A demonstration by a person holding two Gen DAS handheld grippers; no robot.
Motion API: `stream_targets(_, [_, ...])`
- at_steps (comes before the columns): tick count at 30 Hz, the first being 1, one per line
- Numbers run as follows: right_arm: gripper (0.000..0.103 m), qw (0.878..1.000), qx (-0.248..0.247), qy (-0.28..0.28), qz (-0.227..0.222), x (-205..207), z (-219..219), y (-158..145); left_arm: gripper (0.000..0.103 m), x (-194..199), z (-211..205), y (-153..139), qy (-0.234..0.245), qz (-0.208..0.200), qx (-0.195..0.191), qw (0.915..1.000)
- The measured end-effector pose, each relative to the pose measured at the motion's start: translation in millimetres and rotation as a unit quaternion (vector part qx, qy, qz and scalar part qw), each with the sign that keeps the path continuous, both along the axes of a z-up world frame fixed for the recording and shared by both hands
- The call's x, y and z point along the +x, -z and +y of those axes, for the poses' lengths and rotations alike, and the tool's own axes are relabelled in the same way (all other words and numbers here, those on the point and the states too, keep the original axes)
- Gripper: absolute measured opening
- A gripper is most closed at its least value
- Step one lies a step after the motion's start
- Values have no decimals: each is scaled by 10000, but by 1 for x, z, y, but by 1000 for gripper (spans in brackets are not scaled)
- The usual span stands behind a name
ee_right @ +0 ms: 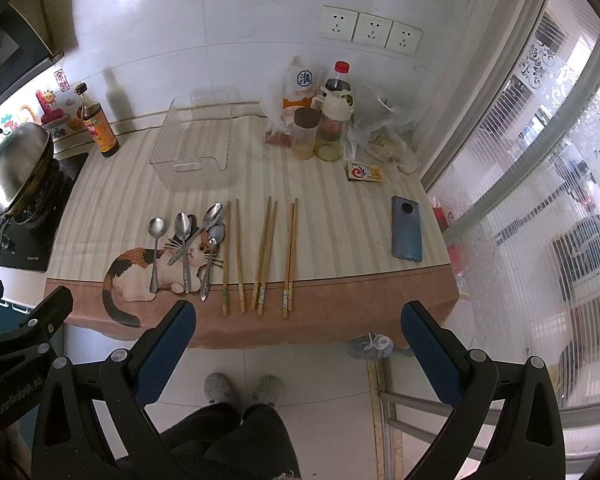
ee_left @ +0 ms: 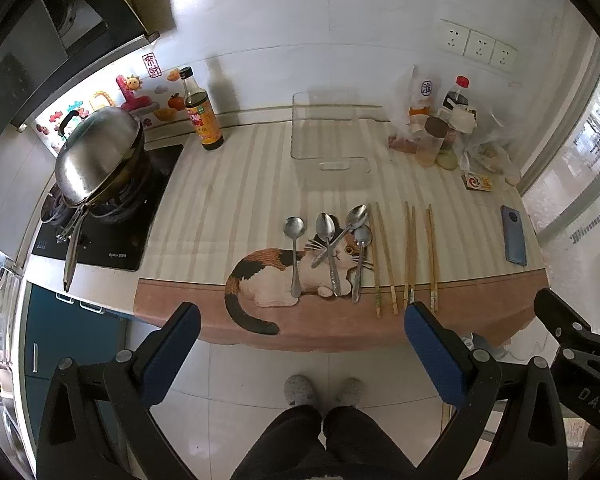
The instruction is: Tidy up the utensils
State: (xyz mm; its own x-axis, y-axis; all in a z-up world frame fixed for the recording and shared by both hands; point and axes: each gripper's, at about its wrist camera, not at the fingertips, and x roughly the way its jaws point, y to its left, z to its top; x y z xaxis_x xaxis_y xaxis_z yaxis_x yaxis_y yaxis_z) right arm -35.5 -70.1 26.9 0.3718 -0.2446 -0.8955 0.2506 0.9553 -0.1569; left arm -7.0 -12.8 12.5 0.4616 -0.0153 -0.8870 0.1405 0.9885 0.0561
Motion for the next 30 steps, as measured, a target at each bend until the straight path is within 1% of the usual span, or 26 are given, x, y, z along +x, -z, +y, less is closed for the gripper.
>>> stream_targets(4, [103, 10000, 5, 0, 2, 0, -1, -1, 103, -1, -5, -1, 13, -22, 10, 10000])
stream_targets(30, [103, 10000, 33, 46, -31, 0, -4, 0, 103, -4, 1, -4, 36, -86, 6, 10000])
